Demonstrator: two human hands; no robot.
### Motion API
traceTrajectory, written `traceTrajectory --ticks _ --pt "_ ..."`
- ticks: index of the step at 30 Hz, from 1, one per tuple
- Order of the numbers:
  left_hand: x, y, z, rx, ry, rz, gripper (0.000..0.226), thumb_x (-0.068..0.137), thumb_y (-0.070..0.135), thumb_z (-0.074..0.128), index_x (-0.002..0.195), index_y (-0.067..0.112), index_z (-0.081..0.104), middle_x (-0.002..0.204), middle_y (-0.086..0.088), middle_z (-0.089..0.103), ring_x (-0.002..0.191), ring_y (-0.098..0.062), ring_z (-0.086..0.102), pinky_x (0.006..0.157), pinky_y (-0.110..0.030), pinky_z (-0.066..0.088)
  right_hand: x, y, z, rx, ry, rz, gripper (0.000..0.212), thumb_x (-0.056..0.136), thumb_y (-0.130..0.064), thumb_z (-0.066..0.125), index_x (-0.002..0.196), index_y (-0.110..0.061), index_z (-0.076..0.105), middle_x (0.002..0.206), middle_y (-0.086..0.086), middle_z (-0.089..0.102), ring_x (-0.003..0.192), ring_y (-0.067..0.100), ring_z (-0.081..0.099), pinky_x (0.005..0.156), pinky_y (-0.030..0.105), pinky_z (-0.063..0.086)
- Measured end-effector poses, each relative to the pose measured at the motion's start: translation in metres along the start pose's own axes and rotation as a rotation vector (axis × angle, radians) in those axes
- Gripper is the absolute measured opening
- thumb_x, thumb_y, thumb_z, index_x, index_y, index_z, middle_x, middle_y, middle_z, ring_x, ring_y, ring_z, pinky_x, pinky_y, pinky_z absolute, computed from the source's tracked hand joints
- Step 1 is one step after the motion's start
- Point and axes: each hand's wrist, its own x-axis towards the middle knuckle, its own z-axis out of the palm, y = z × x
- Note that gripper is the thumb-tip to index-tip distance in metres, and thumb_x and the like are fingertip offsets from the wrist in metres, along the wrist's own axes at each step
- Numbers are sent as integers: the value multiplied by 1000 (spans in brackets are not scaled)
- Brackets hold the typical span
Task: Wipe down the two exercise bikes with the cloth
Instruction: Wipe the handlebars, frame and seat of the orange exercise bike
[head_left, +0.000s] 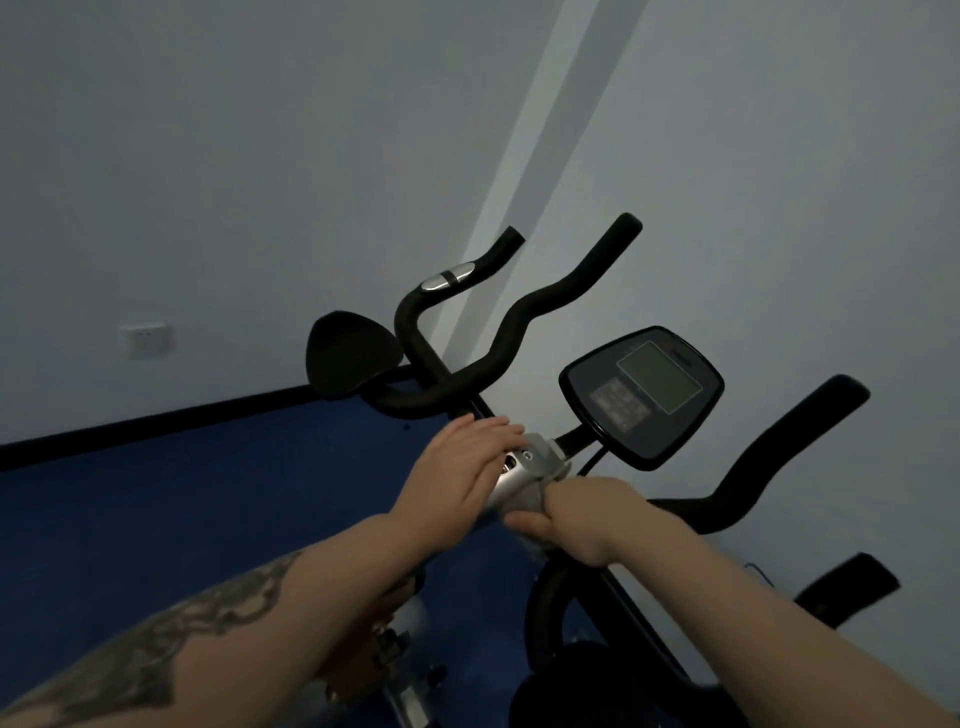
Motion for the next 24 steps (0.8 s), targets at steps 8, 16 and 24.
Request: traceTrajectory --ticks 8,16,24 --pt "19 22 -1 199 -24 -121 23 96 11 44 96 16 66 96 3 68 92 -17 59 97 -29 34 -15 -19 22 -414 76 62 34 104 -35 38 135 -21 43 129 10 48 113 29 53 91 41 35" --pt "19 19 -2 146 15 -118 27 92 21 38 89 17 65 91 7 67 89 -13 58 96 -33 33 -6 -13 -1 -219 -9 -7 43 102 -46 38 138 -24 48 130 10 55 114 28 55 87 33 35" --pt "20 17 2 144 40 -122 25 93 20 40 90 18 65 91 9 68 89 -11 58 96 -30 32 -9 1 -6 43 -32 74 49 98 -57 40 128 -21 53 126 10 58 110 28 58 84 35 40"
